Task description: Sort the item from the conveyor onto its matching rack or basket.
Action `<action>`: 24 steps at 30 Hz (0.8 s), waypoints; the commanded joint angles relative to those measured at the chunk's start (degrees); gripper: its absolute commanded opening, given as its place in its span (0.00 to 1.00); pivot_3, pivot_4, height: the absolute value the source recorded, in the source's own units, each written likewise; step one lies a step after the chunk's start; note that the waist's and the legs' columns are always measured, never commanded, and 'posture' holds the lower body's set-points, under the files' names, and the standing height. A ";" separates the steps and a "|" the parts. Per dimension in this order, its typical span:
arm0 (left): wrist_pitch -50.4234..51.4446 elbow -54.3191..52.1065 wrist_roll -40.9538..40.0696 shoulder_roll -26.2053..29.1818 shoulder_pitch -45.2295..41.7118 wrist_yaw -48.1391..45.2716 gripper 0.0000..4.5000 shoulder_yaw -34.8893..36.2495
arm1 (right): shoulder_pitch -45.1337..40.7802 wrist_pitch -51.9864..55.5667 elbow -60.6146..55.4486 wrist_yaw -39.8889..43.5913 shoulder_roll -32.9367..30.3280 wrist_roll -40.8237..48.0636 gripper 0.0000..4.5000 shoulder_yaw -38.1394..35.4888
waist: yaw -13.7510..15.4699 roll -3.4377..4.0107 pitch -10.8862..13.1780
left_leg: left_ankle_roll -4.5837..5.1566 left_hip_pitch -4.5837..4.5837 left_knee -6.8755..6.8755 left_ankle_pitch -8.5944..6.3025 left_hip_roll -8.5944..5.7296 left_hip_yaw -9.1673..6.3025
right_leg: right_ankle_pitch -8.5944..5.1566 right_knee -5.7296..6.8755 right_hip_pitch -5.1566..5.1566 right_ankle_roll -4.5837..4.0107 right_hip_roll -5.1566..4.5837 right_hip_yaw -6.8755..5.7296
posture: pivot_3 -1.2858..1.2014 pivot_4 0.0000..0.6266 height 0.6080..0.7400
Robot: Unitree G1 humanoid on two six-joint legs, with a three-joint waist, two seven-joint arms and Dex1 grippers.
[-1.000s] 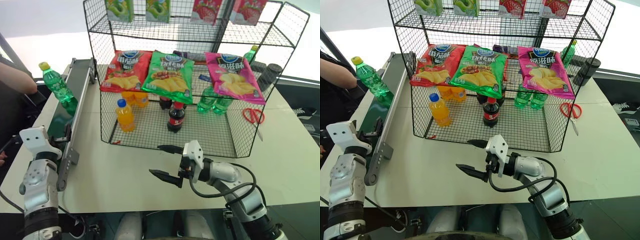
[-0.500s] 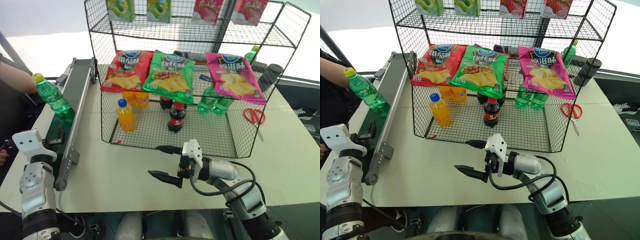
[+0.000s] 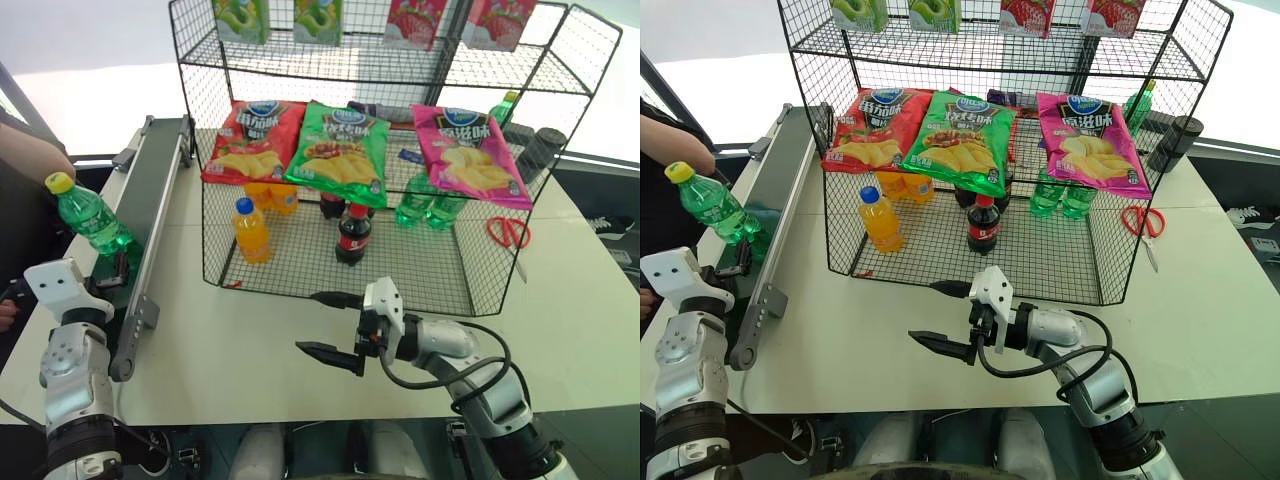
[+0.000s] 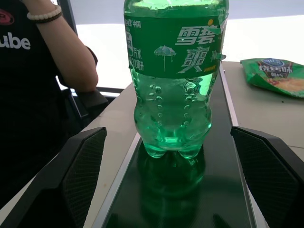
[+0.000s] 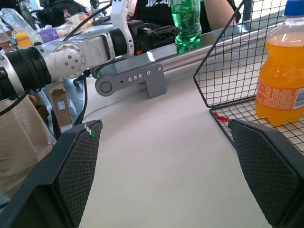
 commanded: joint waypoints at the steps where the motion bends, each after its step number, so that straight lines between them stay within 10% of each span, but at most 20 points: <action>1: -1.74 -0.82 0.19 0.49 -0.71 0.21 1.00 0.79 | -0.79 0.17 -1.65 0.45 0.06 1.14 0.98 -0.23 | 0.01 0.00 0.00 | 0.00 0.00 0.00 0.00 0.00 0.00 | 0.00 0.00 0.00 0.00 0.00 0.00 | 0.52 0.24 0.88; 9: -1.86 -0.83 0.28 0.45 -0.84 0.60 1.00 0.76 | -0.84 0.55 -1.74 0.76 0.10 1.31 0.98 -0.22 | 0.00 0.00 0.00 | 0.00 0.00 -0.01 0.00 0.00 0.00 | 0.00 0.00 0.00 0.00 -0.01 0.00 | 0.52 0.24 0.88; 15: -2.07 -1.97 -0.28 0.18 -0.36 0.36 0.59 0.74 | -0.69 0.22 -1.35 1.27 0.02 1.23 1.00 -0.34 | 0.09 0.00 0.00 | 0.00 -0.01 0.00 0.00 -0.01 0.00 | 0.00 0.00 0.00 0.00 -0.05 -0.01 | 0.52 0.24 0.88; 24: 3.83 -13.74 -8.89 4.26 0.39 -8.94 0.59 1.09 | -0.35 -1.30 -0.80 1.23 -0.40 0.17 1.00 -1.05 | 0.02 -0.30 0.13 | -0.01 -0.08 -0.01 0.00 -0.01 -0.05 | 0.00 -0.01 -0.05 0.00 -0.07 -0.05 | 0.52 0.24 0.88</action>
